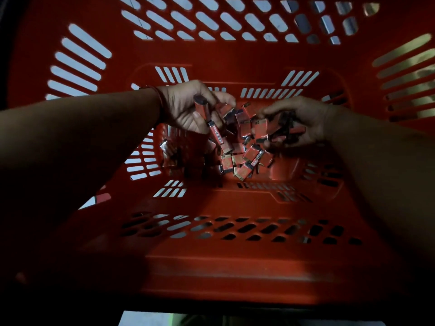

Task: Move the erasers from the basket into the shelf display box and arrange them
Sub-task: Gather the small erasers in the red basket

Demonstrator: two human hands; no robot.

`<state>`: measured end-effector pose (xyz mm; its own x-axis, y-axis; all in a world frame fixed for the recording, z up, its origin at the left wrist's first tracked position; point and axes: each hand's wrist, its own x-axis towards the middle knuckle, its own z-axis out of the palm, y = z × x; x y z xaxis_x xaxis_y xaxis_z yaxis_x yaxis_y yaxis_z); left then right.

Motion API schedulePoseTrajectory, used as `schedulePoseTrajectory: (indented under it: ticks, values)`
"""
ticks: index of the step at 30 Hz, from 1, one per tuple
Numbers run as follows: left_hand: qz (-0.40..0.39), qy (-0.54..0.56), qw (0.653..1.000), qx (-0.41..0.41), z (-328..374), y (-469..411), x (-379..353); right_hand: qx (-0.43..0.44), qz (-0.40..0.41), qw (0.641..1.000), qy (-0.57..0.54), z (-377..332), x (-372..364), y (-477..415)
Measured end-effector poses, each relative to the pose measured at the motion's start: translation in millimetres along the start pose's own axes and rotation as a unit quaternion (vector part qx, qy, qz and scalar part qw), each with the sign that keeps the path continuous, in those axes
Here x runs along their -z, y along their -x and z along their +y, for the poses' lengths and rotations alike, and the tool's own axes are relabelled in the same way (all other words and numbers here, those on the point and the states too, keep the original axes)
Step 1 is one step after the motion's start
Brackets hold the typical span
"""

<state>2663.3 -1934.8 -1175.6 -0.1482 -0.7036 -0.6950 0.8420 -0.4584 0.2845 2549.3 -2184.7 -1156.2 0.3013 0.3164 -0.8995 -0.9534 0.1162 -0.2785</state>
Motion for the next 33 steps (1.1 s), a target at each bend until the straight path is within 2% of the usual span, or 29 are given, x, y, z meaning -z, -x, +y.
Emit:
schedulePoseTrajectory:
  ticks: [2,5,7,8,10,11,13,15,18,20,24,26,30,33]
  values:
    - [0.025,0.027,0.999,-0.007,-2,-2,-4,-0.013,0.038,0.999,0.02,3,4,-6]
    - [0.069,0.007,0.997,-0.027,-4,-5,-5,-0.019,0.041,0.998,0.054,6,8,-17]
    - [0.071,-0.005,0.997,-0.019,-4,-6,-6,-0.019,0.068,0.992,0.103,8,12,-23]
    - [0.086,-0.029,0.996,-0.014,-5,-6,-8,-0.013,0.086,0.987,0.137,10,13,-26]
    - [0.165,-0.132,0.977,-0.037,-12,-10,-10,0.044,0.094,0.973,0.208,13,13,-29]
    - [0.213,-0.204,0.953,-0.068,-18,-13,-10,0.086,0.096,0.959,0.252,15,11,-31]
    - [0.272,-0.367,0.876,-0.156,-32,-21,-13,0.161,0.105,0.915,0.354,17,2,-34]
    - [0.259,-0.528,0.781,-0.21,-49,-30,-14,0.214,0.132,0.859,0.446,20,-4,-38]
    - [0.22,-0.712,0.636,-0.2,-70,-38,-11,0.254,0.156,0.781,0.549,30,-10,-41]
    - [0.208,-0.773,0.57,-0.184,-77,-41,-7,0.259,0.154,0.735,0.608,39,-11,-44]
    - [0.248,-0.823,0.503,-0.093,-83,-43,-8,0.246,0.126,0.688,0.671,58,-15,-40]
    - [0.25,-0.837,0.479,-0.087,-88,-43,-11,0.206,0.11,0.649,0.724,65,-14,-37]
    - [0.243,-0.852,0.458,-0.069,-100,-49,-17,0.206,0.088,0.534,0.816,76,-8,-39]
    - [0.236,-0.865,0.44,-0.053,-100,-58,-27,0.216,0.095,0.513,0.825,80,-11,-39]
